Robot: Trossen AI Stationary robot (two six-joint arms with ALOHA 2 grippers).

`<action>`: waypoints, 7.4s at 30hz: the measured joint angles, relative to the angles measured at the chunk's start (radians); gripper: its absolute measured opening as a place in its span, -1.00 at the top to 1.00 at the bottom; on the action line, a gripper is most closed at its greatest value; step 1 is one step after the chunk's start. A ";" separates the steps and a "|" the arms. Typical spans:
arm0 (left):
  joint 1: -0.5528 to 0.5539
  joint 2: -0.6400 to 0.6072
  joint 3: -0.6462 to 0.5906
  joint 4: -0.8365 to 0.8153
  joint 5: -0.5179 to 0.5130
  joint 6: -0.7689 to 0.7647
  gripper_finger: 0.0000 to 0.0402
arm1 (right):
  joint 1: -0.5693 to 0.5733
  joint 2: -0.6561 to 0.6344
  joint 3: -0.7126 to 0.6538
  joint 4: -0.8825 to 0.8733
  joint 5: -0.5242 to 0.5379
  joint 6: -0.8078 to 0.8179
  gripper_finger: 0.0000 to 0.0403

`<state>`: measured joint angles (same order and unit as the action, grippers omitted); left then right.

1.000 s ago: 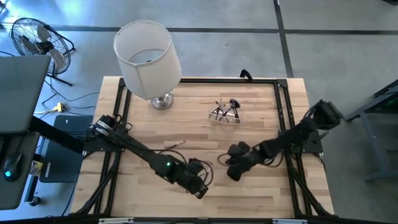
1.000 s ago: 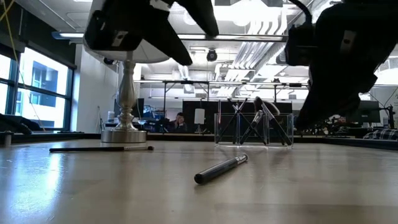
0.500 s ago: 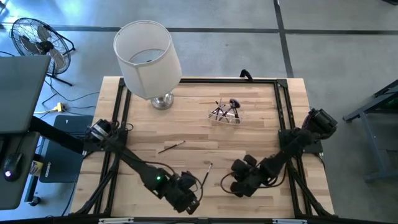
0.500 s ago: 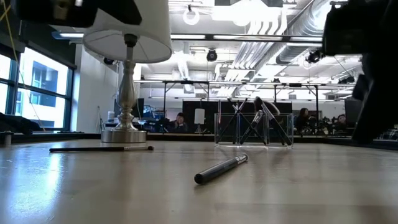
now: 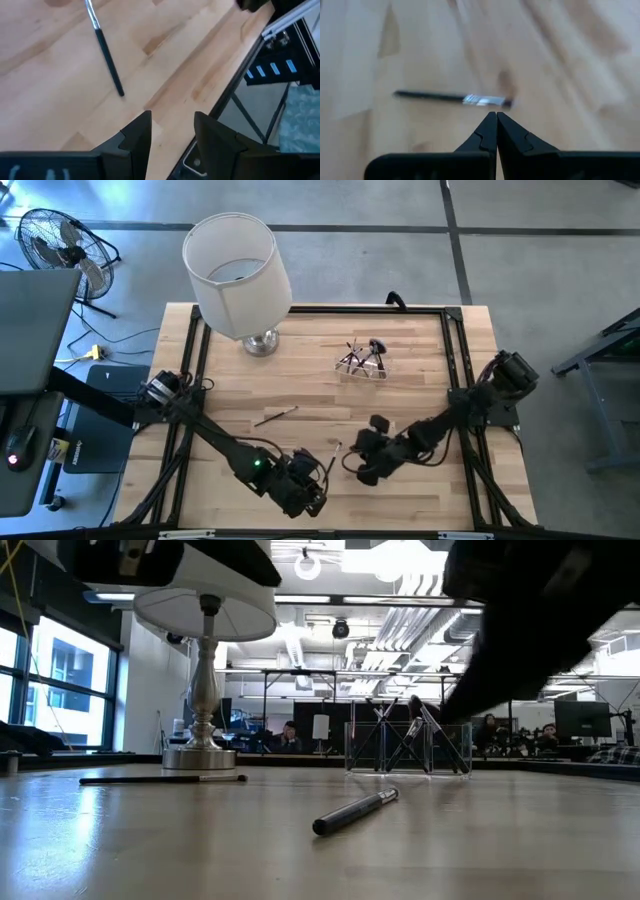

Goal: Pick & Place Makeup Supplies
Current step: Put the makeup brush into the transparent organizer

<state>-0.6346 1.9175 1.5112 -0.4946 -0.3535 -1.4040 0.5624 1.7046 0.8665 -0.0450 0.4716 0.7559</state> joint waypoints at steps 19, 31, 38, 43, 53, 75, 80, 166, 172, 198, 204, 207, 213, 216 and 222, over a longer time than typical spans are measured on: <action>0.013 -0.001 0.000 0.004 0.002 -0.018 0.27 | -0.080 0.109 -0.306 0.799 -0.001 -0.165 1.00; 0.013 -0.001 0.000 -0.005 -0.002 -0.015 0.27 | -0.127 0.160 -0.294 0.886 -0.099 -0.241 1.00; 0.013 -0.001 0.000 -0.002 -0.005 -0.018 0.27 | -0.128 0.189 -0.281 0.853 -0.093 -0.241 1.00; 0.013 -0.001 0.000 -0.002 -0.006 -0.018 0.27 | -0.139 0.190 -0.281 0.826 -0.133 -0.247 1.00; 0.013 -0.001 0.000 -0.002 -0.036 -0.018 0.27 | -0.146 0.190 -0.278 0.826 -0.153 -0.293 1.00; 0.014 -0.001 0.000 0.030 -0.050 -0.022 0.27 | -0.149 0.309 -0.164 0.748 -0.152 -0.266 1.00; 0.056 0.033 0.001 0.043 0.021 -0.040 0.27 | -0.149 0.309 -0.164 0.748 -0.147 -0.263 1.00; 0.197 0.202 0.000 0.019 0.286 0.044 0.81 | -0.157 0.312 -0.167 0.812 -0.244 -0.238 1.00; 0.196 0.203 0.001 0.036 0.301 0.066 0.89 | -0.157 0.312 -0.167 0.816 -0.259 -0.237 1.00; -0.013 0.171 -0.003 0.066 -0.426 -0.092 0.96 | -0.001 -0.297 -0.388 0.070 -0.242 -0.055 1.00; -0.127 0.138 -0.004 -0.163 -0.729 -0.351 0.96 | 0.094 -0.427 -0.555 0.334 -0.185 0.121 0.99; -0.156 0.125 -0.059 -0.170 -0.817 -0.458 0.96 | 0.107 -0.443 -0.590 0.492 -0.111 0.135 0.99; -0.172 0.110 -0.243 0.126 -0.849 -0.482 0.96 | 0.099 -0.442 -0.532 0.555 -0.017 0.079 1.00; -0.154 0.097 -0.336 0.412 -0.809 -0.329 0.96 | 0.084 -0.442 -0.495 0.554 -0.010 0.041 0.99; -0.040 0.099 -0.520 1.226 -0.451 0.310 0.96 | 0.036 -0.442 -0.455 0.551 -0.009 -0.019 0.99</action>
<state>-0.6741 2.0165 0.9912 0.7311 -0.8043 -1.0944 0.5985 1.2629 0.4117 0.5063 0.4625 0.7370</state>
